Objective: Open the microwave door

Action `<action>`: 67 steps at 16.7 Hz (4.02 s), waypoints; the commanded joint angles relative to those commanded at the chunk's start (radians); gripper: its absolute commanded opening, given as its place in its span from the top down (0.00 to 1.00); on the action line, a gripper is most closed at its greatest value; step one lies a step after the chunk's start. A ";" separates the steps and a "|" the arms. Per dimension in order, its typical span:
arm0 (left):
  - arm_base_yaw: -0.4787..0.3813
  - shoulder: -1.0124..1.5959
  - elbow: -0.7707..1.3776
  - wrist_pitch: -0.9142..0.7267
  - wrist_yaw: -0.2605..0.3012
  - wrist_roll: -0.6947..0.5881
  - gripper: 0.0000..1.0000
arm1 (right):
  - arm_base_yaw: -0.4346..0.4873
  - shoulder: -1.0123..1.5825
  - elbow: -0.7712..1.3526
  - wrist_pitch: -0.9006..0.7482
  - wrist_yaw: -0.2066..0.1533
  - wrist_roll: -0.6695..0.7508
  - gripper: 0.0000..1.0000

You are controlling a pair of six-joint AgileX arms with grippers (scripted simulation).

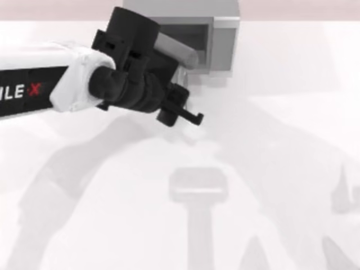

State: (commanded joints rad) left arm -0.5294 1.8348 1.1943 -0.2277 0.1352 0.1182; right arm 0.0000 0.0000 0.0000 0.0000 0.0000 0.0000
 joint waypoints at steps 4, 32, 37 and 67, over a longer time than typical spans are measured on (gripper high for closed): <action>0.000 0.000 0.000 0.000 0.000 0.000 1.00 | 0.000 0.000 0.000 0.000 0.000 0.000 0.00; 0.023 -0.018 -0.021 -0.006 0.047 0.056 1.00 | 0.000 0.000 0.000 0.000 0.000 0.000 0.00; 0.024 -0.018 -0.021 -0.006 0.047 0.057 1.00 | 0.000 0.000 0.000 0.000 0.000 0.000 0.00; 0.050 -0.034 -0.039 -0.017 0.097 0.119 1.00 | 0.000 0.000 0.000 0.000 0.000 0.000 0.00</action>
State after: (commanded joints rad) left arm -0.4795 1.8012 1.1555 -0.2447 0.2322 0.2370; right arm 0.0000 0.0000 0.0000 0.0000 0.0000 0.0000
